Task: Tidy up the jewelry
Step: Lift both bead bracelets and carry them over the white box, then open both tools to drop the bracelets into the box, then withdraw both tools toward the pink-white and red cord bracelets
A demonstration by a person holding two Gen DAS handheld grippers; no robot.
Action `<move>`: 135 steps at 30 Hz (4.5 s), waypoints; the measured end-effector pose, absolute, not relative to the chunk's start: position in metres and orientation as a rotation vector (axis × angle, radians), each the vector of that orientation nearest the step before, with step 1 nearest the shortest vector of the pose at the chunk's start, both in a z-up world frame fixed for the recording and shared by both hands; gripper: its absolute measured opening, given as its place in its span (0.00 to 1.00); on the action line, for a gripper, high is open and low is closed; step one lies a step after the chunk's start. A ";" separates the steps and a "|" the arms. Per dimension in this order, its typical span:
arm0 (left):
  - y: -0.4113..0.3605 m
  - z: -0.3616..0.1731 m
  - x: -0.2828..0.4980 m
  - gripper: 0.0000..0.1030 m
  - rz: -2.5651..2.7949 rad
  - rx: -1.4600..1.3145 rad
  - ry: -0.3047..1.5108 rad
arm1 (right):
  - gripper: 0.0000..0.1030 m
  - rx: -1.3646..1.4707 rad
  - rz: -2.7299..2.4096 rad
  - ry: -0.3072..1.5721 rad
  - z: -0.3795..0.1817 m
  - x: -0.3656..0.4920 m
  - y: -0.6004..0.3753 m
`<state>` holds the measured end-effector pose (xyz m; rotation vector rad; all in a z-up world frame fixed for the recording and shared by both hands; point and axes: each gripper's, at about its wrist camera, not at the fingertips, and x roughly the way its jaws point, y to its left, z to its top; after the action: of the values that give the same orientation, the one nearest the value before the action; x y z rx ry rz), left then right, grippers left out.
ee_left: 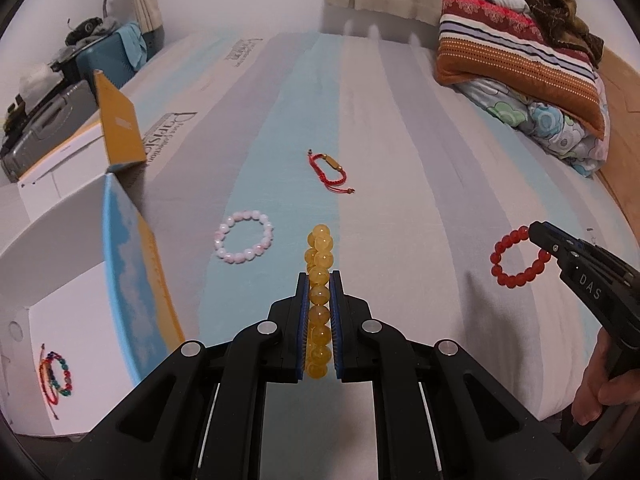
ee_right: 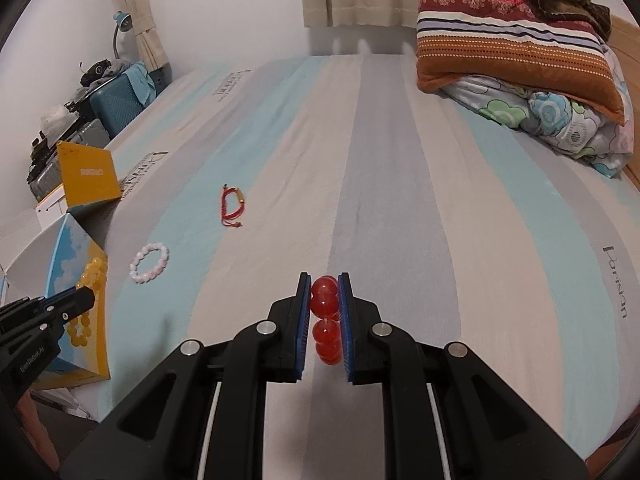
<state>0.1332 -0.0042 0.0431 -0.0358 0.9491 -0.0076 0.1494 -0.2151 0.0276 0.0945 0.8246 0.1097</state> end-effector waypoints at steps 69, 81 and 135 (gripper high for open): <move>0.326 0.040 -0.004 0.09 0.453 -0.248 0.997 | 0.12 -0.147 0.601 0.877 0.050 0.099 0.165; 0.331 0.036 -0.003 0.41 0.501 -0.251 0.984 | 0.52 -0.178 0.577 0.901 0.037 0.101 0.173; 0.039 -0.038 0.258 0.94 0.259 -0.159 0.986 | 0.91 -0.158 0.380 0.953 -0.029 0.368 -0.087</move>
<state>0.2580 0.0387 -0.0385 -0.1588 0.9857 0.2587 0.3677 -0.0866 -0.0290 -0.1575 0.9533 0.3802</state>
